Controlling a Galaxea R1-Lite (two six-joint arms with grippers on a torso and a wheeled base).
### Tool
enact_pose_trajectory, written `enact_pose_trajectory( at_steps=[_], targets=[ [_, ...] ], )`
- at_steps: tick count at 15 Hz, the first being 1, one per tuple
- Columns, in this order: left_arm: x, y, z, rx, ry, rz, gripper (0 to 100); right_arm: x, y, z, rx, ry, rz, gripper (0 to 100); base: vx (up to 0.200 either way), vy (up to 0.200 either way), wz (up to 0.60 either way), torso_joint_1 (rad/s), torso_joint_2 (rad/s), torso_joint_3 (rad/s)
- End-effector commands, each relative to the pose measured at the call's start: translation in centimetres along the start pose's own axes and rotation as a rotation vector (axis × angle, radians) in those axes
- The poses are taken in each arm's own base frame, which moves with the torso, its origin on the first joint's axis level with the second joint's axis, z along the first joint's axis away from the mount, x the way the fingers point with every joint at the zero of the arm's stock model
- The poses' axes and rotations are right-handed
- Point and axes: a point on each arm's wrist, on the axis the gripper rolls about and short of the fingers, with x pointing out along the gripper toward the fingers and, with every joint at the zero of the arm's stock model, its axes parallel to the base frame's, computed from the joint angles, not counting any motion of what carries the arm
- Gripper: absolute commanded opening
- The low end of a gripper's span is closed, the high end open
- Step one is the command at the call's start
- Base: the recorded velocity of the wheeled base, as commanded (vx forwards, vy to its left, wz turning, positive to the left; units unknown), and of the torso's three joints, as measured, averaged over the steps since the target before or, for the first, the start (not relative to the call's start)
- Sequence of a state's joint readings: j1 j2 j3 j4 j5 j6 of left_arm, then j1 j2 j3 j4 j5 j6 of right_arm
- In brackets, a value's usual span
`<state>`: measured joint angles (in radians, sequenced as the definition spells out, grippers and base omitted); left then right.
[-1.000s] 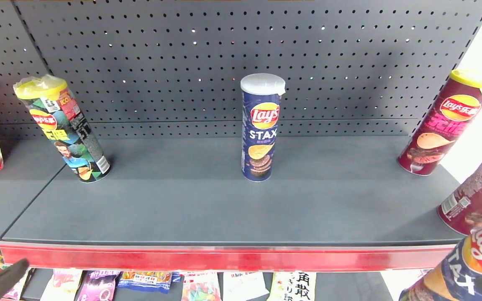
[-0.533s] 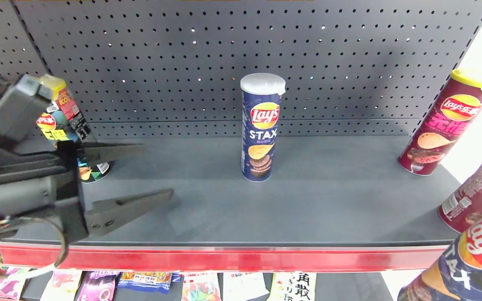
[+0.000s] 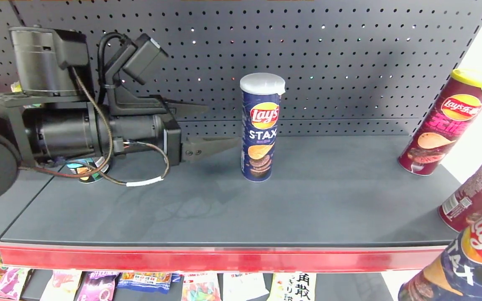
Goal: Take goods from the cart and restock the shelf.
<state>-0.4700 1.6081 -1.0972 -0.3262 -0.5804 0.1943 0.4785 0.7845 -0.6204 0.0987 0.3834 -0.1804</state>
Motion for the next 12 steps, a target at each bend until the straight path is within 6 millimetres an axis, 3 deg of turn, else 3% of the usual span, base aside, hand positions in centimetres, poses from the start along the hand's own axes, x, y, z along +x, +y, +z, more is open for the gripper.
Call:
enact_pose_trajectory(
  at_steps=[1,7,12],
  targets=[
    [2.0,0.9,-0.3,-0.005,0.010,-0.010,100,0.2,-0.1,0.2,0.000,0.002,0.001,0,0.000,0.000,0.00,0.000,0.00,0.000],
    [5.3,2.1,0.5,0.013,-0.022,-0.032,100,0.5,-0.3,0.6,0.002,0.007,0.001,0,0.000,0.000,0.00,0.000,0.00,0.000],
    [6.8,2.3,0.3,0.012,-0.018,-0.051,100,0.6,-0.4,0.6,0.003,0.009,0.002,0,0.000,0.000,0.00,0.000,0.00,0.000]
  ],
)
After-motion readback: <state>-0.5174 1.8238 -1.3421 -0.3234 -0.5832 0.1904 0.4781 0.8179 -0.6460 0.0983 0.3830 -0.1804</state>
